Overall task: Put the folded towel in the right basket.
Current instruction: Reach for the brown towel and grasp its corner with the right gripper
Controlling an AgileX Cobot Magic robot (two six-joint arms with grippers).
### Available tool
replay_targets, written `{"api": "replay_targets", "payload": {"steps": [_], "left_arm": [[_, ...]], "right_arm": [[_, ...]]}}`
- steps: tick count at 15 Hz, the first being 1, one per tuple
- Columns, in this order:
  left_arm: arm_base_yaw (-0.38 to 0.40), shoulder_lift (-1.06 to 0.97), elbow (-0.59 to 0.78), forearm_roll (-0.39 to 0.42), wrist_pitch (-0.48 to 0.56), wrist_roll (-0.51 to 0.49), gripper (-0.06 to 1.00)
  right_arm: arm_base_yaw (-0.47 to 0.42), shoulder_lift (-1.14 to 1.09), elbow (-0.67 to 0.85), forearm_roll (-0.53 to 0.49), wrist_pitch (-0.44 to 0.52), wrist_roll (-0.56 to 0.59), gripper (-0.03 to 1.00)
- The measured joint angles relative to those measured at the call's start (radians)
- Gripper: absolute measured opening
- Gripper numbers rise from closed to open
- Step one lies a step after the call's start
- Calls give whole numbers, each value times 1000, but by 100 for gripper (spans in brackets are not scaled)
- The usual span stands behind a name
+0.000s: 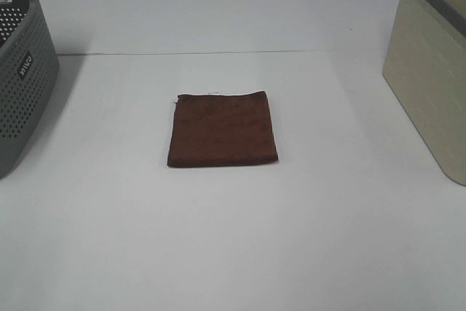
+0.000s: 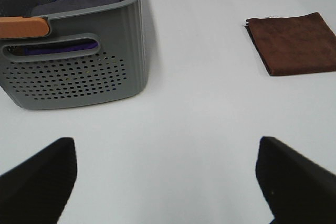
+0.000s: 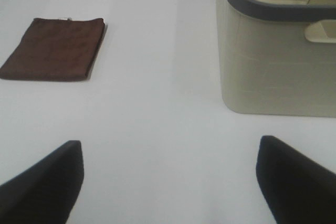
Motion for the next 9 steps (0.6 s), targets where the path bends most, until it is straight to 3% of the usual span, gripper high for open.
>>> {"api": "replay_targets", "payload": {"steps": [4, 9], "left_arm": [[0, 0, 0, 0, 0, 0, 88], [0, 0, 0, 0, 0, 0, 88]], "right_arm": [[0, 312, -102, 79, -148, 0, 82], [0, 720, -322, 184, -138, -32, 81]]}}
